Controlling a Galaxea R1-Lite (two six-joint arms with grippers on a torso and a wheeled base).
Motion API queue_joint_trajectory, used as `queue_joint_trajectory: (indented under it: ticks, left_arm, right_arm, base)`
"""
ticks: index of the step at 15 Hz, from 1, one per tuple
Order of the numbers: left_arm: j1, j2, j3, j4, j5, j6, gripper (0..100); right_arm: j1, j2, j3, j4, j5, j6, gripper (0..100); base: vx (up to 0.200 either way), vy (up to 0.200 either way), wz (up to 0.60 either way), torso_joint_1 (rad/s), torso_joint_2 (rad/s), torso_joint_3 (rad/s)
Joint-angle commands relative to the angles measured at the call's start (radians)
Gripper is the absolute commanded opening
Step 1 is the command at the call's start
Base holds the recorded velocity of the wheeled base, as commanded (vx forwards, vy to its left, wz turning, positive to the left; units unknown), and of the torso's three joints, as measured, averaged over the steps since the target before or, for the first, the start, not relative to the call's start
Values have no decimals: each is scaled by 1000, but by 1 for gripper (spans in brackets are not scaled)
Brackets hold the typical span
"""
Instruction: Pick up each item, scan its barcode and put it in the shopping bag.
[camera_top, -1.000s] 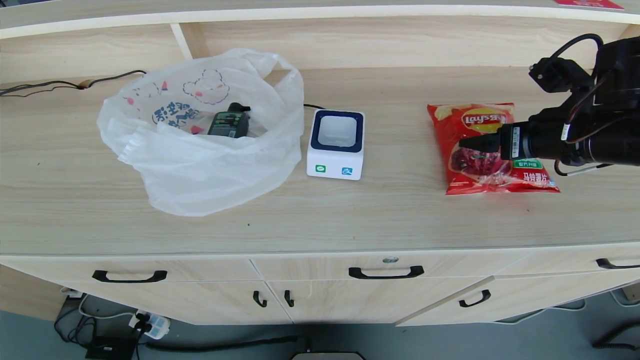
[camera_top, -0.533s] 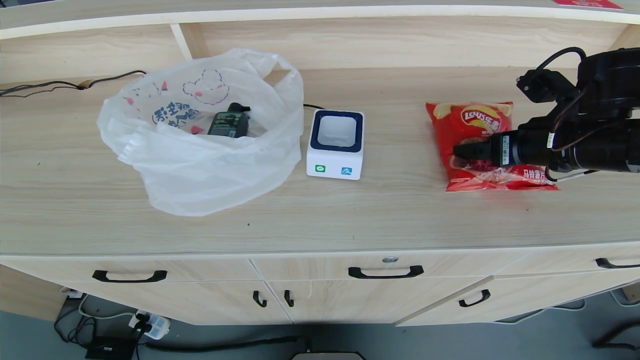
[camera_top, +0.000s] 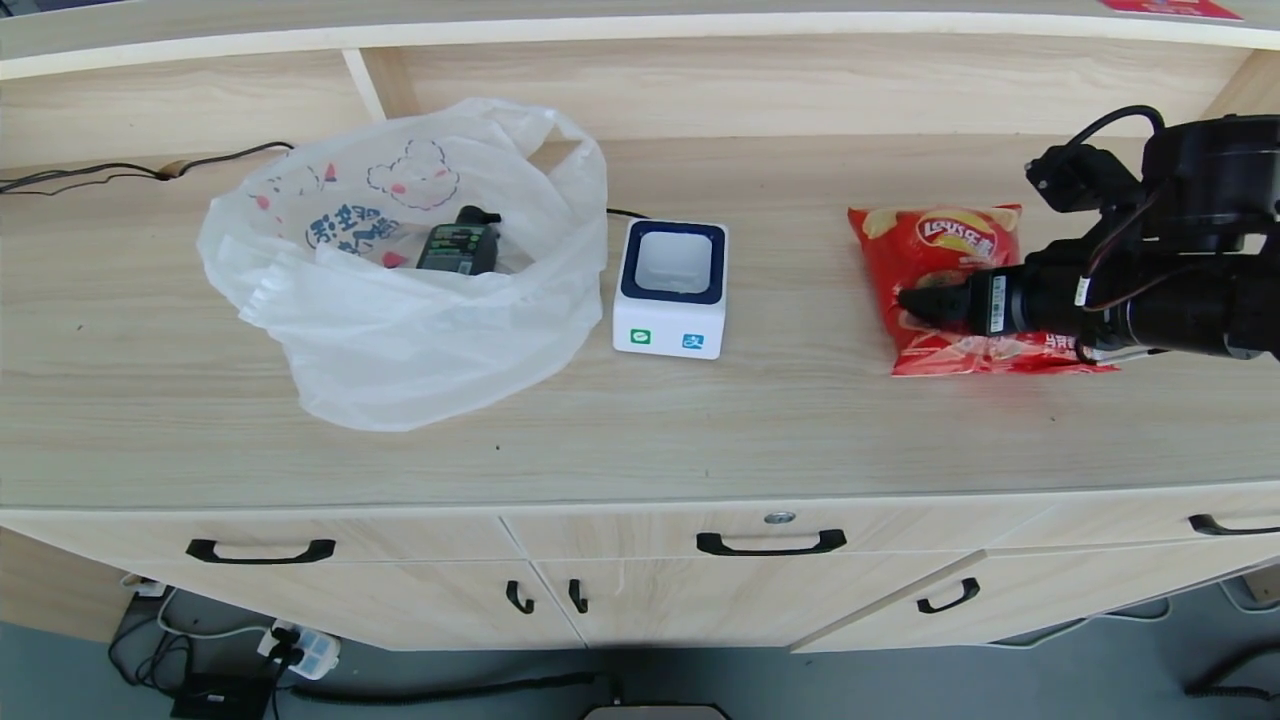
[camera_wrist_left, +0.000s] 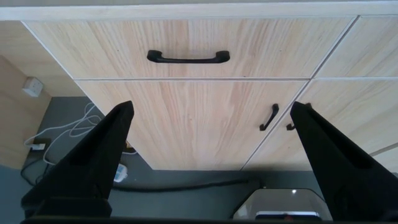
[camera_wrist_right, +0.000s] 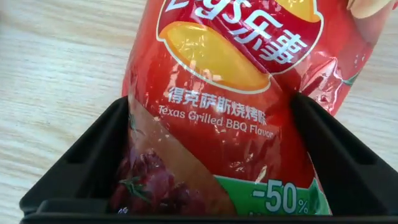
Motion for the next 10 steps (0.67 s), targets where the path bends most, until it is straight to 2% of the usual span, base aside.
queue_joint_trajectory:
  ticks: [1,5,7,10]
  left_arm:
    - [0,2,0,-2,0,-1,100]
    - [0,2,0,-2,0,-1,100]
    - [0,2,0,-2,0,-1,100]
    - [0,2,0,-2,0,1,100]
  right_arm:
    - [-1,9,90,-98,-22,8,0]
    - [31,-43,228,-273,-76,88,0]
    - [45,-75,250,-275,-76,94,0]
    - [47,-83,213,-273,-76,91,0]
  base:
    - [0,0,0,0,0,0]
    - [0,0,0,0,0,0]
    - [0,0,0,0,0,0]
    - [0,0,0,0,0,0]
